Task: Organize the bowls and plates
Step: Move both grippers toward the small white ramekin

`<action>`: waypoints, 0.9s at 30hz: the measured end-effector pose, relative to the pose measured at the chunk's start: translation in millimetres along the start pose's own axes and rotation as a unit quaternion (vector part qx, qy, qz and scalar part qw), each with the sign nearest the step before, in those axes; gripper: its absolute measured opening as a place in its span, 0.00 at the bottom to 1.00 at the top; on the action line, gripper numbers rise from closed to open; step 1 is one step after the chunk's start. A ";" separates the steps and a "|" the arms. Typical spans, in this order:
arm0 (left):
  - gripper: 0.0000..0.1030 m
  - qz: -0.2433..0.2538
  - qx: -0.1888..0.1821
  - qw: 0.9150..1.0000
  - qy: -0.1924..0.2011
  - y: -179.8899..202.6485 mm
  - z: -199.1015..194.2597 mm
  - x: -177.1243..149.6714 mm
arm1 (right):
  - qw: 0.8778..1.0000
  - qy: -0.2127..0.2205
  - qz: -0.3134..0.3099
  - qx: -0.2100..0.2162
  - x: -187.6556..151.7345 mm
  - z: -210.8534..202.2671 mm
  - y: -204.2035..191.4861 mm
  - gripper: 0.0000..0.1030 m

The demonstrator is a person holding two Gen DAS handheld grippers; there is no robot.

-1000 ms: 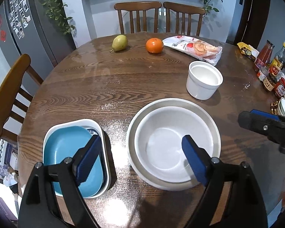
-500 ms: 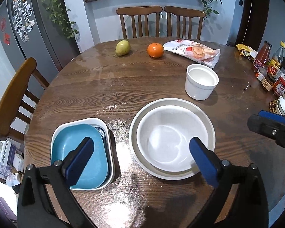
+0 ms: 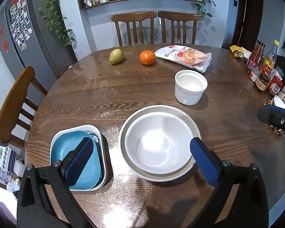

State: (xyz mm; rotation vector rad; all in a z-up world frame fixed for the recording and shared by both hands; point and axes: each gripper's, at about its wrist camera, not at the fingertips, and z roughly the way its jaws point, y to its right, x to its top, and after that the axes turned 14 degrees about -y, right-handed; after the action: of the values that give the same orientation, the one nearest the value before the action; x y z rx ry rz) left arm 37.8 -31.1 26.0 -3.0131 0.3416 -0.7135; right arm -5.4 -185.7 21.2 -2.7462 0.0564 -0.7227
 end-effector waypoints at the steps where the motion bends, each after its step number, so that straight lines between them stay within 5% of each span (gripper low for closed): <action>1: 0.99 0.001 0.000 1.000 0.002 1.5 -0.8 0.9 | 1.000 0.002 0.000 -0.003 1.2 -2.2 2.1 0.64; 10: 0.99 0.015 0.008 0.999 0.035 15.7 -13.5 23.4 | 0.999 0.024 -0.005 -0.030 19.7 -26.2 18.3 0.64; 20: 0.99 0.010 0.009 0.997 0.079 27.1 -35.5 85.2 | 0.997 0.062 -0.028 -0.047 76.8 -50.9 19.6 0.64; 27: 0.99 -0.015 0.014 0.998 0.062 17.8 -11.1 114.3 | 0.998 0.041 -0.021 -0.049 113.3 -16.7 26.0 0.64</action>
State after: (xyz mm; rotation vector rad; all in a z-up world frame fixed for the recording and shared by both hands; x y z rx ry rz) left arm 128.8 -73.1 84.9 -2.9613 0.2885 -0.9032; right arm 86.3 -228.0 81.1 -2.8182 0.0529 -0.8648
